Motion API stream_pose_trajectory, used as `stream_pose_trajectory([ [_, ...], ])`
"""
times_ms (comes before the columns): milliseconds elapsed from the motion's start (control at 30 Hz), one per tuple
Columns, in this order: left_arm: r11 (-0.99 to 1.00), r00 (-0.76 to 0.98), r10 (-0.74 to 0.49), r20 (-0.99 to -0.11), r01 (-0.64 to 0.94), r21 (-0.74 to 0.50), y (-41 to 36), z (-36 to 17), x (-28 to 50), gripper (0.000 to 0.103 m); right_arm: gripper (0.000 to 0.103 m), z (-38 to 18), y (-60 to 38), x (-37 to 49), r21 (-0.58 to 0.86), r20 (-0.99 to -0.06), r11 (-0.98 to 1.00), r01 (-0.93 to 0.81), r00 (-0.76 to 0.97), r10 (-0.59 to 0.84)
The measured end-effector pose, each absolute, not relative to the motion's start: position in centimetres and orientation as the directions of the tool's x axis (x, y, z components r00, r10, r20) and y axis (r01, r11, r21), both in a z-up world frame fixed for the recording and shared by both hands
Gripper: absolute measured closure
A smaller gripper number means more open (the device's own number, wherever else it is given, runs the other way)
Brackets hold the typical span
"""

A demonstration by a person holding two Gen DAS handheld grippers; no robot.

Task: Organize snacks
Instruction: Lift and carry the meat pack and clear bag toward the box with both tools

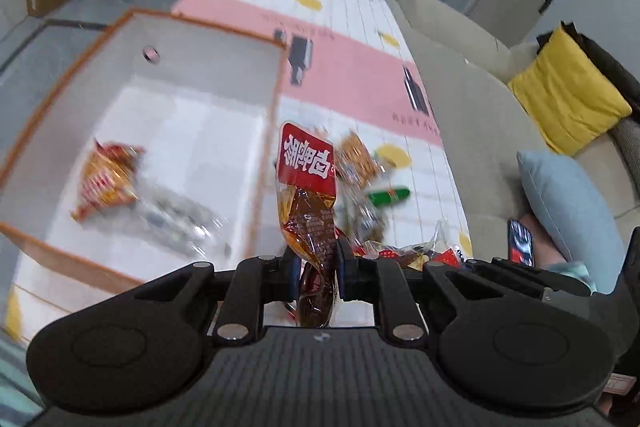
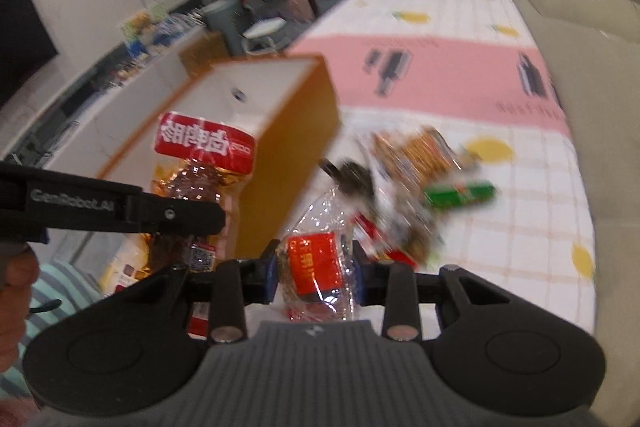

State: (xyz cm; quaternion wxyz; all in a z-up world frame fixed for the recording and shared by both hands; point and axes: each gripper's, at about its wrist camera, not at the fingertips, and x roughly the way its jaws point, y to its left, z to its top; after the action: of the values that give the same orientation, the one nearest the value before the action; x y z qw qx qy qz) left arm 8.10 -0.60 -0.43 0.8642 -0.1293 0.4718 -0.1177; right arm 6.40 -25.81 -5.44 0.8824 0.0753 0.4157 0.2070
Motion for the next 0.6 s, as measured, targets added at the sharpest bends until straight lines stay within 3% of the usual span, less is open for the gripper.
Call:
stream_pose_trajectory([
  [233,0.964,0.571,-0.245,-0.784,0.060,-0.258,2.5,1.4,10.3,0.085,0.071,-2.2,-20.1,8.9,0.236,-0.658,0.864,-0.445,0.581,0.479],
  [600,0.989,0.581,-0.148,-0.800,0.075,-0.129,5.2,1.0,15.0,0.085,0.071,-1.7,-12.3,13.6,0.019,-0.672,0.794,-0.608,0.580,0.460],
])
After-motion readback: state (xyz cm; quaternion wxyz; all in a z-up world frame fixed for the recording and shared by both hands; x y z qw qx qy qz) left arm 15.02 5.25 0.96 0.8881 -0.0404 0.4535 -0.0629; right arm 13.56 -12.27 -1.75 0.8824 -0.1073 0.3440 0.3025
